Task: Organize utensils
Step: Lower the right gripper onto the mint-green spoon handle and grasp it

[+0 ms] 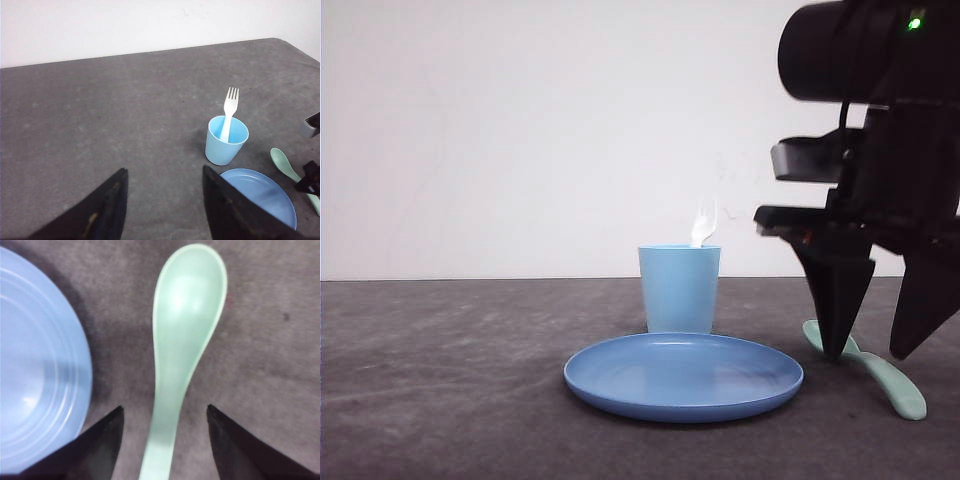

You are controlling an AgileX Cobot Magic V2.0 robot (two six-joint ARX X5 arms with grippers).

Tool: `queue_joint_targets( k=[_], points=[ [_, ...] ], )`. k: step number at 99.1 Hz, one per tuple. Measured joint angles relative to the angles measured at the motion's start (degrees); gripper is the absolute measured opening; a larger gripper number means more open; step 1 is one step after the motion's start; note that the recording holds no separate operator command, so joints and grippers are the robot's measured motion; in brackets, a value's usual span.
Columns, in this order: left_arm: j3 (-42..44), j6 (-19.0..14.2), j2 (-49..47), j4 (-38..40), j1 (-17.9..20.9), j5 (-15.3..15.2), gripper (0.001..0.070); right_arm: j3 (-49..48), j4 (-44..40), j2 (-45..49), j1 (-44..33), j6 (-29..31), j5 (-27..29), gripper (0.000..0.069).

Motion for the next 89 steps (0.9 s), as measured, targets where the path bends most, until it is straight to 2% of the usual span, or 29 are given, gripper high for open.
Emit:
queue_joint_targets(
  k=[20,37,53,89],
  points=[
    [0.0,-0.1,0.0,-0.6,0.0,0.0,0.0281,0.0,1.7,1.6,0.0,0.1,0.0,0.0317],
    [0.0,-0.2,0.0,-0.9,0.0,0.0,0.0281,0.0,2.6,1.9,0.0,0.2,0.1,0.016],
    [0.0,-0.2,0.0,-1.4,0.0,0.0,0.0281,0.0,2.7,2.2,0.0,0.2,0.1,0.0084],
    [0.0,-0.7,0.0,-1.4,0.0,0.0,0.0281,0.0,3.2,1.2,0.0,0.0,1.7,0.0075]
  ],
)
